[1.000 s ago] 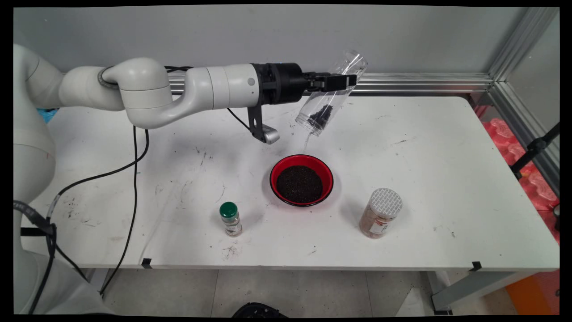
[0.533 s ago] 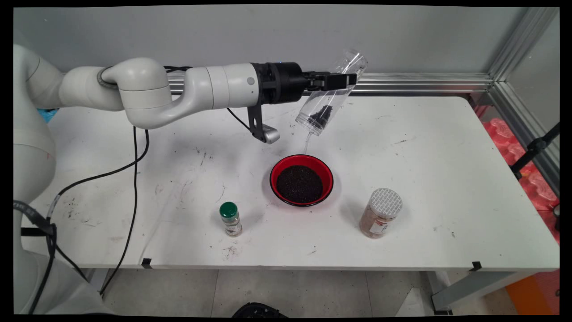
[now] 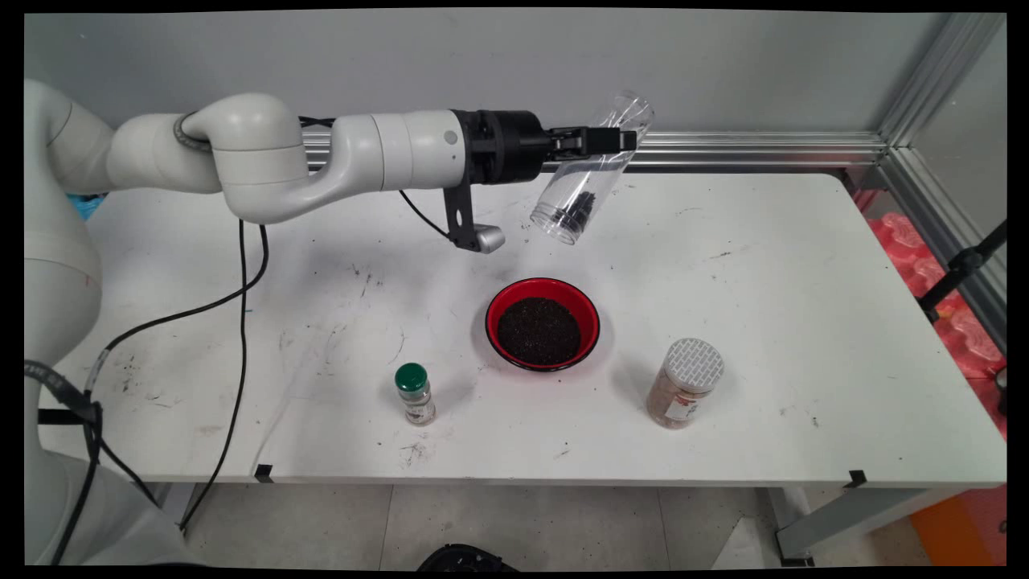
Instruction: Pour the black seasoning powder in the red bowl
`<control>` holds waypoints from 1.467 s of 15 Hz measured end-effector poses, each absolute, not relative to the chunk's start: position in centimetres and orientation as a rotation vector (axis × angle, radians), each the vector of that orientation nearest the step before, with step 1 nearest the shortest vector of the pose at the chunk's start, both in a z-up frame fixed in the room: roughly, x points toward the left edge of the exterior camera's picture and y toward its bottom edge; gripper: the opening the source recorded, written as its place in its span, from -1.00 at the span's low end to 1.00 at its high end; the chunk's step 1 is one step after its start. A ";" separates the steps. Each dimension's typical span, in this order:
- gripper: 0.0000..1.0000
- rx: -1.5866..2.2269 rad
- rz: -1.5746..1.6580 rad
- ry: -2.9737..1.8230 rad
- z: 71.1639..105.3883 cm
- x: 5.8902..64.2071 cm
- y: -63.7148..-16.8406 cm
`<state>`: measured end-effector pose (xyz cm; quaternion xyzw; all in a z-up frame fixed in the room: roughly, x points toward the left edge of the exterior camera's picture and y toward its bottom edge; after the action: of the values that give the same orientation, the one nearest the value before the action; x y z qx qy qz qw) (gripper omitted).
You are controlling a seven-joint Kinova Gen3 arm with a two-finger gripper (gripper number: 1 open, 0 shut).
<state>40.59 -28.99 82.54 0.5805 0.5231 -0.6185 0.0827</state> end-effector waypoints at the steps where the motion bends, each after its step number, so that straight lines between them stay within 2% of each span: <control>1: -1.00 1.724 -1.845 1.605 82.6 40.6 -29.2; 22: -1.00 1.446 -1.650 2.573 86.0 42.0 -33.6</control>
<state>42.02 -33.59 85.99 0.4246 0.7554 -0.4845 -0.1197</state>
